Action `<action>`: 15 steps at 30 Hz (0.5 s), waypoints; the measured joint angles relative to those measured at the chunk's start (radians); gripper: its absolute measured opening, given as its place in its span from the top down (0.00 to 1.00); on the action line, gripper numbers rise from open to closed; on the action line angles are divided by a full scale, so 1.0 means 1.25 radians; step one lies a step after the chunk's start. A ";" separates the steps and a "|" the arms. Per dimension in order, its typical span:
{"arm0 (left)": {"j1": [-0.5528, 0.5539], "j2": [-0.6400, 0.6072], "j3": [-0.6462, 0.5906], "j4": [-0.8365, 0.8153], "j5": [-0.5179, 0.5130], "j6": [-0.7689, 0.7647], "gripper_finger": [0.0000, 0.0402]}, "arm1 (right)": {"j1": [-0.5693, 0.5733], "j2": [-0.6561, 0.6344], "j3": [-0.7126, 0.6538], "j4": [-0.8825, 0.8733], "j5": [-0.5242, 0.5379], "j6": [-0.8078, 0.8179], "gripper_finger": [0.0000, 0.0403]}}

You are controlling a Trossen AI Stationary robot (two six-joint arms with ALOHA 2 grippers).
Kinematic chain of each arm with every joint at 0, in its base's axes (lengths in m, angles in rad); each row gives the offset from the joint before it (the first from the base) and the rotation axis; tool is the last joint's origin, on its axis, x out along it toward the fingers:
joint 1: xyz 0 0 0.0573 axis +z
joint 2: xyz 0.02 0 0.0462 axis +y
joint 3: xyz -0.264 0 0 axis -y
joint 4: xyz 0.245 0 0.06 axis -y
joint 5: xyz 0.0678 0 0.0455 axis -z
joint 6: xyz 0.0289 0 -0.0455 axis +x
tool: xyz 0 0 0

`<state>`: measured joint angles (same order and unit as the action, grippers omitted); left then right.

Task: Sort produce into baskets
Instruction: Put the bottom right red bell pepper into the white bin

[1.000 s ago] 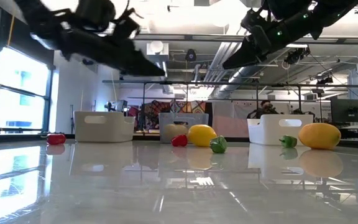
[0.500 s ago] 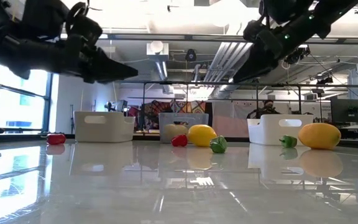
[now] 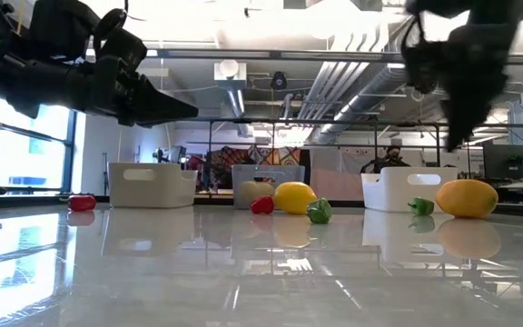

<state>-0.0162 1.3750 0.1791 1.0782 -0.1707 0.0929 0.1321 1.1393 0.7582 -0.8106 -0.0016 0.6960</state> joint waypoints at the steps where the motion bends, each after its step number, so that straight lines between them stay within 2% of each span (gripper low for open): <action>1: 0.000 0.000 0.000 0.000 0.000 0.005 1.00 | 0.024 0.000 0.000 -0.019 0.004 0.033 0.74; 8: 0.003 0.000 0.000 0.005 0.000 0.018 1.00 | 0.168 0.000 0.000 -0.044 0.016 0.159 0.69; 15: 0.003 0.000 0.001 0.022 0.000 0.032 1.00 | 0.340 0.052 0.000 -0.042 0.089 0.241 0.53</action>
<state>-0.0124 1.3754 0.1802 1.1061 -0.1711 0.1331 0.5571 1.2044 0.7582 -0.8636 0.1102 0.9975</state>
